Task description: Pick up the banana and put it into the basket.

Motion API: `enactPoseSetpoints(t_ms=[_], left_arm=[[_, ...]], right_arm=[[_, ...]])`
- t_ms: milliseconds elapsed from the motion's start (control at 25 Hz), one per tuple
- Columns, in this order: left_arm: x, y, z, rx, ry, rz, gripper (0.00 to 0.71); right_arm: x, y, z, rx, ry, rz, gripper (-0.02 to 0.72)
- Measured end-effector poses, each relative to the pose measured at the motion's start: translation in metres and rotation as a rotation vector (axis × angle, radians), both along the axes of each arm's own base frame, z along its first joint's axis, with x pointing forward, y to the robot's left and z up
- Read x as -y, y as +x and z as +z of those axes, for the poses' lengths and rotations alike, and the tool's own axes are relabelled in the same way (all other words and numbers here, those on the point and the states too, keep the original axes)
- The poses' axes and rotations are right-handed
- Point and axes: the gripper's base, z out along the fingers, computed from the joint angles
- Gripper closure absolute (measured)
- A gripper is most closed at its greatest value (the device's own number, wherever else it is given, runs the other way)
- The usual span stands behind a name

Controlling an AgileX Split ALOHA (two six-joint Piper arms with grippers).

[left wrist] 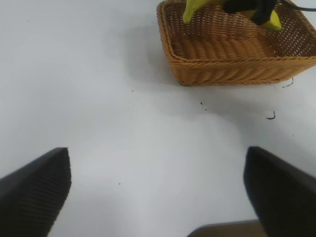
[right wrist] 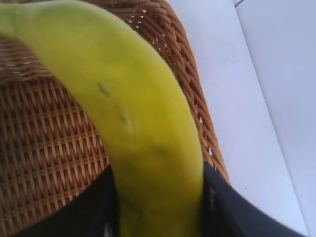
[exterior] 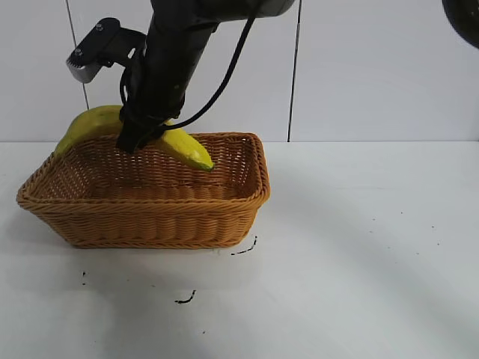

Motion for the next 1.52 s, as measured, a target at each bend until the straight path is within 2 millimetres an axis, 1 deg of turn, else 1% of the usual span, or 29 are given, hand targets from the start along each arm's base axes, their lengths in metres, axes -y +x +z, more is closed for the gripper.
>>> enactPoseSetpoints(t_ms=[160,280,480,600,640,680,760,800,840,920,1040,1240,1280,1400,1520], left_arm=[[0.0,0.0,0.0,0.0,0.0,0.0,0.02],[0.0,0.0,0.0,0.0,0.0,0.0,0.02],[0.0,0.0,0.0,0.0,0.0,0.0,0.02],[0.0,0.0,0.0,0.0,0.0,0.0,0.02],[0.0,0.0,0.0,0.0,0.0,0.0,0.02],[0.0,0.0,0.0,0.0,0.0,0.0,0.02],[0.0,0.0,0.0,0.0,0.0,0.0,0.02],[0.0,0.0,0.0,0.0,0.0,0.0,0.02],[0.0,0.0,0.0,0.0,0.0,0.0,0.02],[0.0,0.0,0.0,0.0,0.0,0.0,0.02],[0.0,0.0,0.0,0.0,0.0,0.0,0.02],[0.0,0.0,0.0,0.0,0.0,0.0,0.02],[0.0,0.0,0.0,0.0,0.0,0.0,0.02],[0.0,0.0,0.0,0.0,0.0,0.0,0.02],[0.0,0.0,0.0,0.0,0.0,0.0,0.02]], right_arm=[[0.005,0.008,-0.026,-0.033,-0.014,-0.026,0.407],[0.01,0.012,-0.039,-0.054,-0.024,-0.041,0.407],[0.019,0.019,-0.04,-0.075,0.018,-0.077,0.407],[0.02,0.02,-0.04,-0.088,0.029,-0.085,0.405],[0.019,0.02,-0.04,-0.09,0.032,-0.086,0.378],[0.019,0.02,-0.04,-0.092,0.035,-0.087,0.33],[0.019,0.02,-0.04,-0.095,0.039,-0.088,0.191],[0.019,0.019,-0.04,-0.097,0.041,-0.089,0.141],[0.019,0.019,-0.04,-0.098,0.042,-0.089,0.114],[0.019,0.019,-0.038,-0.104,0.053,-0.102,0.084],[0.02,0.018,-0.022,-0.124,0.122,-0.183,0.072],[0.027,0.011,0.039,-0.194,0.304,-0.406,0.066],[0.031,0.01,0.05,-0.206,0.321,-0.436,0.066],[0.046,0.007,0.077,-0.244,0.318,-0.497,0.066],[0.068,0.011,0.087,-0.315,0.304,-0.592,0.066]])
